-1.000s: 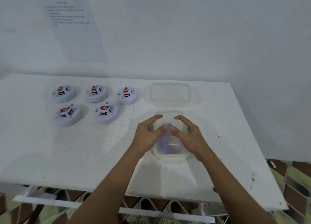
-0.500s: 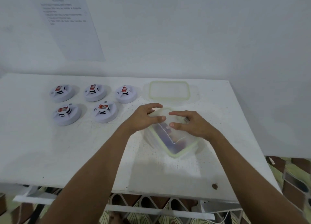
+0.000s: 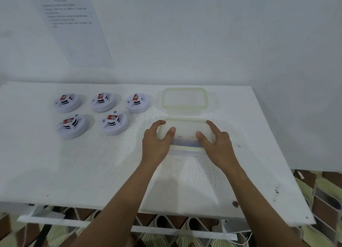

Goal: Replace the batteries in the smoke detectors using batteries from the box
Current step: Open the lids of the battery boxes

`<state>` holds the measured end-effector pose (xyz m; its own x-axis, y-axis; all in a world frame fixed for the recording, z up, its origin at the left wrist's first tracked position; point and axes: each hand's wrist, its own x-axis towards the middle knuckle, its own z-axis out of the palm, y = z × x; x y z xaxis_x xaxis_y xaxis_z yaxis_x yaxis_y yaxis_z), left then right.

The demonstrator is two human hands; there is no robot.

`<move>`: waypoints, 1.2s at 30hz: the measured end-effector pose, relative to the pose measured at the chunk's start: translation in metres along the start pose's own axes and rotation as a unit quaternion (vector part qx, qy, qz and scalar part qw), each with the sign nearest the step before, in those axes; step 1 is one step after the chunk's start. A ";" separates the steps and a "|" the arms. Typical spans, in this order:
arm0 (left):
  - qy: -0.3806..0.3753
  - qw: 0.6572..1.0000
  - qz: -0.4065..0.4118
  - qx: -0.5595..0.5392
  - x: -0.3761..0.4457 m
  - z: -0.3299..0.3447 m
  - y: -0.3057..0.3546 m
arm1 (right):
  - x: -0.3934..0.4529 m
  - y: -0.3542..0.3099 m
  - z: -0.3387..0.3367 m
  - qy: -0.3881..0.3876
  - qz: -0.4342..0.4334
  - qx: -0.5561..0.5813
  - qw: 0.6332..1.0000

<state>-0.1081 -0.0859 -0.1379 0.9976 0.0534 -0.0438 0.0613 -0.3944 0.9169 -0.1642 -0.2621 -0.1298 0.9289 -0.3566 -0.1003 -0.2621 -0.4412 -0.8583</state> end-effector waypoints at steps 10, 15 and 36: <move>0.016 0.999 0.029 0.037 0.018 0.007 0.016 | 0.030 -0.007 -0.006 0.010 -0.015 0.002 1.000; 0.053 0.993 0.091 0.058 0.008 0.003 0.029 | 0.018 -0.015 -0.012 0.066 -0.046 -0.001 0.997; -0.044 0.938 0.027 0.342 -0.086 -0.024 -0.041 | -0.078 0.039 0.011 0.013 -0.048 -0.296 0.954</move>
<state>-0.1972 -0.0526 -0.1620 0.9968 -0.0472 -0.0649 -0.0128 -0.8924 0.4510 -0.2437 -0.2421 -0.1609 0.9510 -0.3087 -0.0166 -0.2858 -0.8574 -0.4280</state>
